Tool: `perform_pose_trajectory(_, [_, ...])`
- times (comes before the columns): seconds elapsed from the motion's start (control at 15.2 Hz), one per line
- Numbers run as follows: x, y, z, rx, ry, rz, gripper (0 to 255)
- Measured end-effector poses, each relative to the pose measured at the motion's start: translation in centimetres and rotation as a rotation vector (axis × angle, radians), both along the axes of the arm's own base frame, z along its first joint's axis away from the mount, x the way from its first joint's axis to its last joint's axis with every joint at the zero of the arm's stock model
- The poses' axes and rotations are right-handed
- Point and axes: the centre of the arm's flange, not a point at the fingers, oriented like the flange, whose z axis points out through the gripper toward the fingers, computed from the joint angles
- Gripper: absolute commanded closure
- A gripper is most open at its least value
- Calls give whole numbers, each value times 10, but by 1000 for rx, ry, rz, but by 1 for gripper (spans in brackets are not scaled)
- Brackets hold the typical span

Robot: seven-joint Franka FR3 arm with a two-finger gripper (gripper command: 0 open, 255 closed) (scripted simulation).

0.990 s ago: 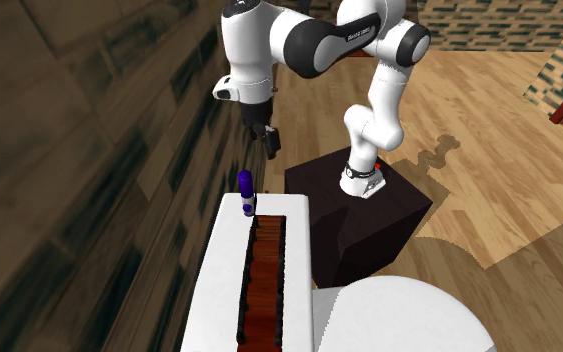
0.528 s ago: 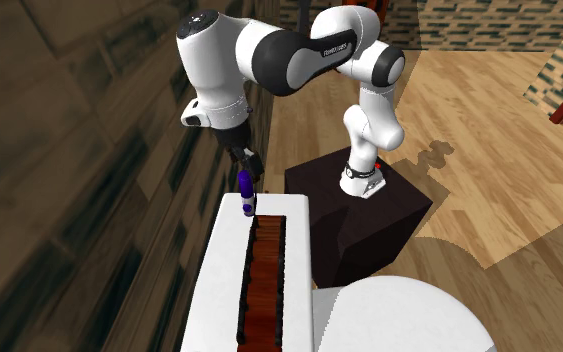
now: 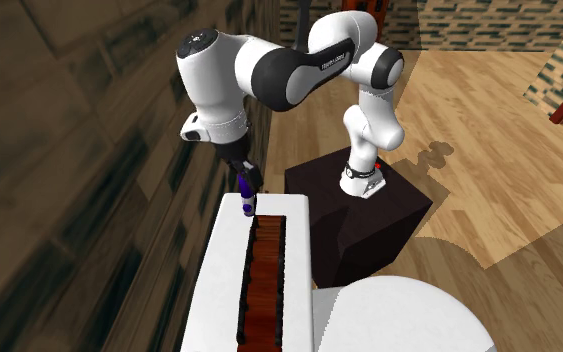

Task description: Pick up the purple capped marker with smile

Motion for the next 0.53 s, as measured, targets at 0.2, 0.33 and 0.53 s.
perform_pose_trajectory(0.2, [1,0,-5,1,1,1,255])
perform_pose_trajectory(0.33, [0,0,-6,2,-4,1,255])
perform_pose_trajectory(0.53, [0,0,-7,1,-3,0,255])
